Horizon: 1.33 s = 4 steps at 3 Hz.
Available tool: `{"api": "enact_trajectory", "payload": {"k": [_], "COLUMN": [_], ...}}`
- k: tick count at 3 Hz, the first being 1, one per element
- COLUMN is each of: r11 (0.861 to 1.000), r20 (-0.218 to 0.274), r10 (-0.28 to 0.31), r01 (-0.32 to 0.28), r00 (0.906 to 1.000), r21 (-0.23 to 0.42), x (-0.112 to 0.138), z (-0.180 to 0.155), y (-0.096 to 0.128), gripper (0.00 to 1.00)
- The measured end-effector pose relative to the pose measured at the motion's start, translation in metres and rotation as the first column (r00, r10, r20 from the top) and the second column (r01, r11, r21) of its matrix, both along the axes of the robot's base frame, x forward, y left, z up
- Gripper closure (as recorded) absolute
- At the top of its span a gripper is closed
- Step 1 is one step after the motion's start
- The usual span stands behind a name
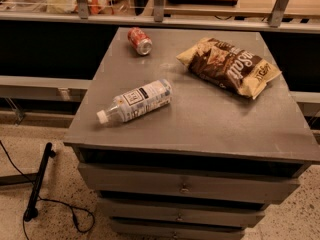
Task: Move brown chip bag near blue plastic bottle
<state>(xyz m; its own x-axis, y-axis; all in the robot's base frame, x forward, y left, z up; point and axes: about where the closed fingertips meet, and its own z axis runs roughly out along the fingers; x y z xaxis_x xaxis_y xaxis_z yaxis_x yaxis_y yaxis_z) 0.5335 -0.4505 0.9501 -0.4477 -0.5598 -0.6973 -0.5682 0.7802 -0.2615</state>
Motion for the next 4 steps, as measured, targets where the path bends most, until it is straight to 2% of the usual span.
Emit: {"api": "enact_trajectory", "payload": {"k": [1, 3, 4], "r11": [0.998, 0.984, 0.966], "r20": [-0.027, -0.089, -0.078], "r10": [-0.02, 0.087, 0.163], "r01": [0.022, -0.072, -0.144], "r00": [0.9994, 0.9923, 0.9835], "r21": [0.062, 0.165, 0.213], "x": [0.017, 0.048, 0.065], "z": [-0.026, -0.069, -0.079], "y": [0.014, 0.069, 0.098], "gripper": [0.0, 0.0, 0.0]}}
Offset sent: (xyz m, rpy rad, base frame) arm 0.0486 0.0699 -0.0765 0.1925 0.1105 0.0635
